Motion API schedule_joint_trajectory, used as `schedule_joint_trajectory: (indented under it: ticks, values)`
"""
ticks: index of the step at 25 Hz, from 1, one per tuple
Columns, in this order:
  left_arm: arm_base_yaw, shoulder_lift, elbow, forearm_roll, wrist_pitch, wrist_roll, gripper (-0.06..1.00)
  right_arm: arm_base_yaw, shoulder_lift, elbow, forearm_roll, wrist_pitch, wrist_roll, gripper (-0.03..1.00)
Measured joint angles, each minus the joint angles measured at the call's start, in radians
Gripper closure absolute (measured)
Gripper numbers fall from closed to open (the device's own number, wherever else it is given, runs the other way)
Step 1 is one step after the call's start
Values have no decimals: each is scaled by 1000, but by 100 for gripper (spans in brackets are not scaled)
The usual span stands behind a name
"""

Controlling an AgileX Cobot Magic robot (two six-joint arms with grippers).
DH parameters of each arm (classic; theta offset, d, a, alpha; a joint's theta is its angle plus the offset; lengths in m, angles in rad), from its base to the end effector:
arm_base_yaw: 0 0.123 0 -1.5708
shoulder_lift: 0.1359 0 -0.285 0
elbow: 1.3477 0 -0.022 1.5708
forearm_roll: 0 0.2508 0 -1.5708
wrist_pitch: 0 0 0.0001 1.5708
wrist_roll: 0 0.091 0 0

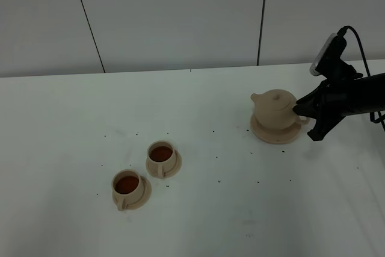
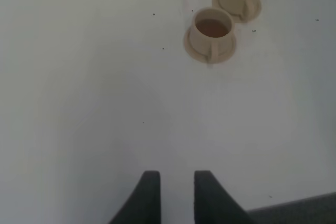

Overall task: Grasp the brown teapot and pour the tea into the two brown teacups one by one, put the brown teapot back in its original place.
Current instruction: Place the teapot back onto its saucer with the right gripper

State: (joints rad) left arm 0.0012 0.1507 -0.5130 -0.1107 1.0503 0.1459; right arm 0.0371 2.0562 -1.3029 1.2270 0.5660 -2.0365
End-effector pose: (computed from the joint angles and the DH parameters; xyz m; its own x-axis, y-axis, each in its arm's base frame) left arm 0.0178 -0.0087 0.2813 -0.5537 0.0895 -0.8279 0.1287 0.9915 0.0211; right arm 0.4248 0.0618 0.1567 -0.2270 -0.6669 -0.7097 -0.8152 0.5288 -0.2362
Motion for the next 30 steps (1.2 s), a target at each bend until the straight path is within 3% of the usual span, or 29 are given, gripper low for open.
schedule_joint_trajectory:
  ticks: [30]
  values:
    - [0,0,0,0,0,0,71,20,0,1,-8,-18,-1,87]
